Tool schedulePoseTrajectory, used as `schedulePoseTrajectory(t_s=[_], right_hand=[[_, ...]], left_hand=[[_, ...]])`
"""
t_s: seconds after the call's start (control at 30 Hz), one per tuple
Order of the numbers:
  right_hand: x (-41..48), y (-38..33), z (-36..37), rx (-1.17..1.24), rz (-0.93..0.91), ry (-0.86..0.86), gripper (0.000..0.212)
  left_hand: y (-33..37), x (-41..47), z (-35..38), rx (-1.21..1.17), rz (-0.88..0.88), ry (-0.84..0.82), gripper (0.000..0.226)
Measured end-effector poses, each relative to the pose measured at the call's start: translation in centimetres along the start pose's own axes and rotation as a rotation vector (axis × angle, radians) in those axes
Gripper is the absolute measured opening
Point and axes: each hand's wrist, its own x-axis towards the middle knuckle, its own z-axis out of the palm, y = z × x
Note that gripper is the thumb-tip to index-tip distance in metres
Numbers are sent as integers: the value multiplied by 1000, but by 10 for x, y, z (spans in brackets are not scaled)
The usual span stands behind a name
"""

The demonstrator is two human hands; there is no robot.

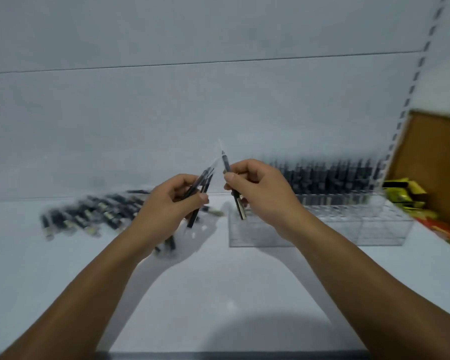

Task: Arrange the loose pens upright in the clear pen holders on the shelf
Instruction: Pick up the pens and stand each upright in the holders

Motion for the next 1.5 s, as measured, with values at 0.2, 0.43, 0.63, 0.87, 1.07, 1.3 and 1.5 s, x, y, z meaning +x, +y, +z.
schedulePoseTrajectory(t_s=[0.2,0.43,0.63,0.87,1.07,1.3,1.5], right_hand=[[-15,11,-72,12,-19,256,5],[-22,25,-136,2,23,476,13],[-14,38,-175,-102,2,569,13],[-2,64,-205,-268,8,574,21],[7,74,-219,-285,-45,614,18],[19,80,-223,-320,-83,594,15],[20,85,-221,-352,-116,587,13]], left_hand=[[22,34,74,-109,39,-204,13],[49,60,146,-291,66,-371,17],[58,70,184,-348,53,-442,17],[46,75,201,-394,-11,-470,17],[40,77,204,-368,-17,-509,18],[38,79,205,-344,-14,-521,11],[38,81,207,-337,-11,-518,12]])
